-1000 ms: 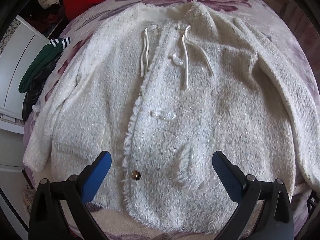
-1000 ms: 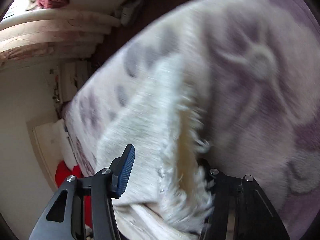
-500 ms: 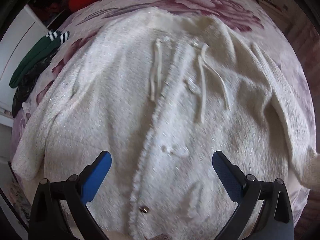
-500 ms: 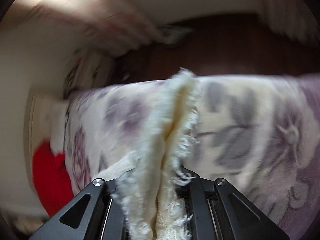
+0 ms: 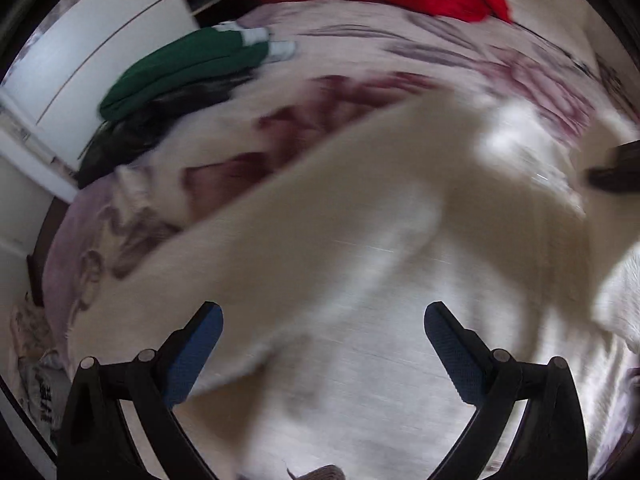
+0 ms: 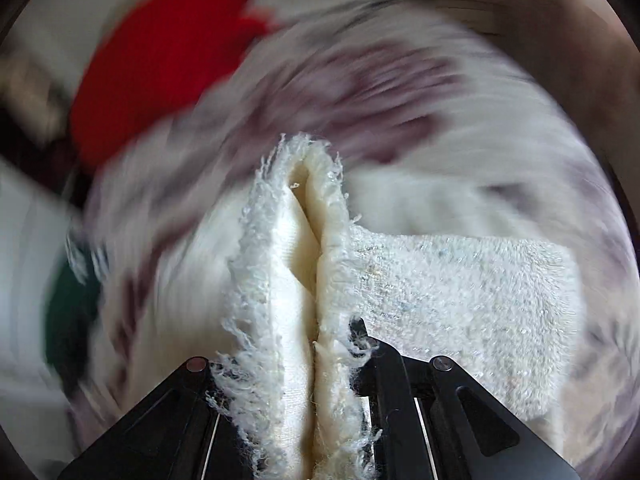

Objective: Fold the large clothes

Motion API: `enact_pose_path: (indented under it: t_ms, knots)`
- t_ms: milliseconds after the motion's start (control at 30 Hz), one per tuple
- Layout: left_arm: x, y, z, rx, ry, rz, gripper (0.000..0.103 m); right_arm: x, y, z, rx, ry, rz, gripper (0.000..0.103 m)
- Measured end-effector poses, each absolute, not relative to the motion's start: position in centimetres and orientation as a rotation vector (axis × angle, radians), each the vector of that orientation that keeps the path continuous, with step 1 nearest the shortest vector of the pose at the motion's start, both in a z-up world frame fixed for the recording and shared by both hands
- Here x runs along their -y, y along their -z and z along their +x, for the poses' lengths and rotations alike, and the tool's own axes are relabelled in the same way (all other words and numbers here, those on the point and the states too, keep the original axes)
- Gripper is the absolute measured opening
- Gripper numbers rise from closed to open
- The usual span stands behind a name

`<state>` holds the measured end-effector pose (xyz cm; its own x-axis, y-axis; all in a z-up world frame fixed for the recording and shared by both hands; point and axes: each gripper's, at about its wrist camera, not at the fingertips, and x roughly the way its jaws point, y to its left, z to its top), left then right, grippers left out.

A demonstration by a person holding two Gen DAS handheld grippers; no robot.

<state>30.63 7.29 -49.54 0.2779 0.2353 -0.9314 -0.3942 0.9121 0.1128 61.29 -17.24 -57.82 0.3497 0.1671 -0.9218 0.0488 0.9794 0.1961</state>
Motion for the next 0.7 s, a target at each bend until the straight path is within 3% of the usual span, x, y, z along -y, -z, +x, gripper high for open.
enact_pose_path:
  t_ms: [133, 200, 267, 333, 367, 467, 533, 700]
  knots:
    - [-11.4, 50.6, 29.4, -1.219, -0.495, -0.157, 0.103, 4.6, 63.5, 60.4, -1.315, -0.209, -0.1, 0.008]
    - [-13.3, 51.2, 28.7, -1.232, -0.511, -0.187, 0.103, 3.0, 66.6, 58.9, -1.385, -0.233, -0.182, 0.009]
    - [-14.8, 51.8, 27.6, -1.252, -0.519, -0.227, 0.103, 2.9, 67.4, 58.1, -1.402, -0.247, -0.144, 0.019]
    - [-16.4, 52.2, 25.8, -1.267, -0.502, -0.309, 0.103, 4.2, 66.7, 57.6, -1.434, -0.333, -0.027, 0.063]
    - [-17.1, 52.4, 24.7, -1.274, -0.503, -0.346, 0.103, 5.4, 65.9, 56.9, -1.458, -0.378, 0.089, 0.068]
    - [-19.0, 53.2, 20.7, -1.299, -0.461, -0.505, 0.103, 9.7, 63.0, 55.0, -1.429, -0.406, 0.299, 0.071]
    - [-19.7, 53.9, 18.0, -1.326, -0.447, -0.583, 0.103, 12.5, 61.7, 53.3, -1.412, -0.361, 0.36, 0.079]
    - [-22.0, 55.9, 12.4, -1.315, -0.45, -0.896, 0.103, 20.1, 62.7, 50.2, -1.475, -0.208, 0.502, 0.079]
